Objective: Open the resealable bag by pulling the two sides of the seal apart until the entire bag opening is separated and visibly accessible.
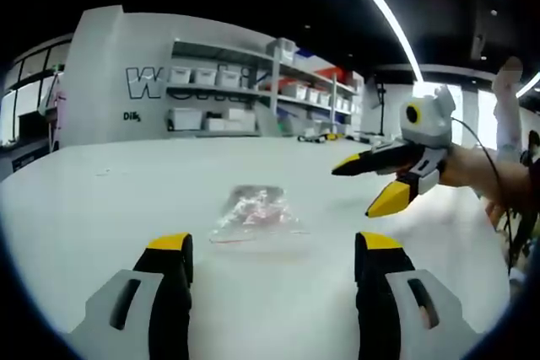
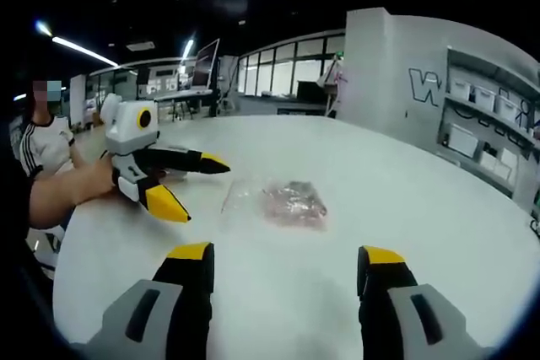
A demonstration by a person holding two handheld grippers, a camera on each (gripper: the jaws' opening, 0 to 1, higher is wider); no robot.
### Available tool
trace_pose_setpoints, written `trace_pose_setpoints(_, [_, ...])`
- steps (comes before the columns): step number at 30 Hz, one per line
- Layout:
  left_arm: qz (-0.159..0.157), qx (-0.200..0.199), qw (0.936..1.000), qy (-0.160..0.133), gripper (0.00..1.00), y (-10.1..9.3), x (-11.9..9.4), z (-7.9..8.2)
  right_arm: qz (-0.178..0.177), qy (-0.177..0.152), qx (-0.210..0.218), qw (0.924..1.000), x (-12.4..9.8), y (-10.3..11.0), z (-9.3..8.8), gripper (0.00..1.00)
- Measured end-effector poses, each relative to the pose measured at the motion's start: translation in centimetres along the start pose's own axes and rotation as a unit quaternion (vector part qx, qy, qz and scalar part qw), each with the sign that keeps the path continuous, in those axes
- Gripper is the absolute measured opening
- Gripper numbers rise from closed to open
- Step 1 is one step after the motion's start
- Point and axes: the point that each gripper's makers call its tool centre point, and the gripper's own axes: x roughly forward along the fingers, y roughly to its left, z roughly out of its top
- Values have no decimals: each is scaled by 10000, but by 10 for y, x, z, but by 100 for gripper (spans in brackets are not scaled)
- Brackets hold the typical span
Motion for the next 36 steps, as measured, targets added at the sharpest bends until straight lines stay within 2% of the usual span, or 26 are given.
trace_pose_setpoints(36, [10,1,10000,-4,77,-1,0,-1,46,34,-132,9999,13,2,3,68])
